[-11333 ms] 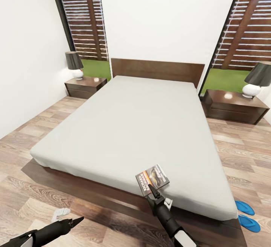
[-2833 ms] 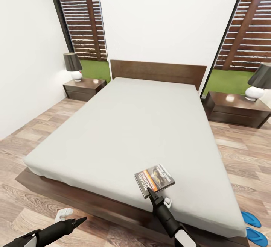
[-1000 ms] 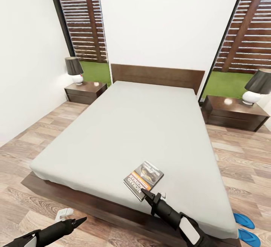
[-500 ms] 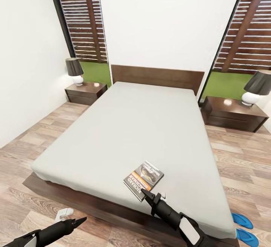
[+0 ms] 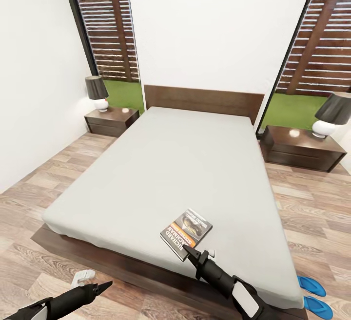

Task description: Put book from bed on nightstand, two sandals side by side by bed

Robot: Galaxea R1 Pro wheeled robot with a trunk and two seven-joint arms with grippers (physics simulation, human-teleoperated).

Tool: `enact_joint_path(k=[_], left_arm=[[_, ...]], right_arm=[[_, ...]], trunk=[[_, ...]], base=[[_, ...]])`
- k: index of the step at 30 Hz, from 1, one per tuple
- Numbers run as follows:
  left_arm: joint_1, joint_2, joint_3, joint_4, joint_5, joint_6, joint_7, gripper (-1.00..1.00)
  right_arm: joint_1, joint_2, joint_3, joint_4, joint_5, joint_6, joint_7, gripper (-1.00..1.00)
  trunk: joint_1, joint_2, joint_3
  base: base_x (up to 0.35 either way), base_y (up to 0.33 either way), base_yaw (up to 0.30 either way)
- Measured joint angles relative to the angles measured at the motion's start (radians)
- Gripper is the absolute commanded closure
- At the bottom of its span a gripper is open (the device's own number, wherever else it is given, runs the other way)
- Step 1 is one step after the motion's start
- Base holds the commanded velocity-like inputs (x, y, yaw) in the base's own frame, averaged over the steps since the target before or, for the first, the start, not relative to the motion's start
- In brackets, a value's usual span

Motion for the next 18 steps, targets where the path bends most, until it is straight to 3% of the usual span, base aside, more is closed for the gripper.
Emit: enact_joint_path(k=[18], left_arm=[[0.0, 0.0, 0.0, 0.0, 0.0, 0.0, 0.0, -1.0]], right_arm=[[0.0, 0.0, 0.0, 0.0, 0.0, -0.001, 0.0, 1.0]], trunk=[[-0.069, 0.126, 0.057]], base=[[0.0, 0.0, 0.0]])
